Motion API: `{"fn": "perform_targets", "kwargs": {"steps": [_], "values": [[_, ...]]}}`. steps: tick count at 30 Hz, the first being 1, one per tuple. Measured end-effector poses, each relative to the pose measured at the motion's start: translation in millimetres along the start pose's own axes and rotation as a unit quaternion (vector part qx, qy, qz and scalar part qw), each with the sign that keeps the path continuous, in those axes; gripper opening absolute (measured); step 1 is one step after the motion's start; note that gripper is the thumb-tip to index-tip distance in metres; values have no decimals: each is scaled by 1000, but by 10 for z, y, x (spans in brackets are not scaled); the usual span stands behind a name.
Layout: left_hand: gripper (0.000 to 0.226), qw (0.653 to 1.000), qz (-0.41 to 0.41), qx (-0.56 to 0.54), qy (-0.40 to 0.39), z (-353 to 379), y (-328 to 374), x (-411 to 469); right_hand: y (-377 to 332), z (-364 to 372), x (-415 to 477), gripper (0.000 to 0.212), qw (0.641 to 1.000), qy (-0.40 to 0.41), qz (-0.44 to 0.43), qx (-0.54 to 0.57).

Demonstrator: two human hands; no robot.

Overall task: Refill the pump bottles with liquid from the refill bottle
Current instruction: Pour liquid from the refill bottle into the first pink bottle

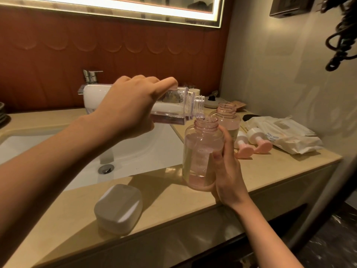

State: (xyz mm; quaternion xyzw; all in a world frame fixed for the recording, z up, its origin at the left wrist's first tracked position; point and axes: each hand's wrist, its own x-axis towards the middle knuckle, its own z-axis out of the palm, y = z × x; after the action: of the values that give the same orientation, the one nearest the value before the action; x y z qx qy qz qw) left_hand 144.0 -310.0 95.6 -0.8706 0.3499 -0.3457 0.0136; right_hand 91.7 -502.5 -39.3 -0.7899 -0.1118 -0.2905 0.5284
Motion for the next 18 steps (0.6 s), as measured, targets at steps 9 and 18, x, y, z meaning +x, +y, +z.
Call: {"fn": "perform_targets", "kwargs": {"steps": [9,18], "values": [[72,1000,-2,-1,0,4,-4,4,-12,2,1,63,1000,1,-3,0],[74,1000,-10,-8,-11,8,-3,-7,-10,4,4,70,1000,1,-3,-2]]}}
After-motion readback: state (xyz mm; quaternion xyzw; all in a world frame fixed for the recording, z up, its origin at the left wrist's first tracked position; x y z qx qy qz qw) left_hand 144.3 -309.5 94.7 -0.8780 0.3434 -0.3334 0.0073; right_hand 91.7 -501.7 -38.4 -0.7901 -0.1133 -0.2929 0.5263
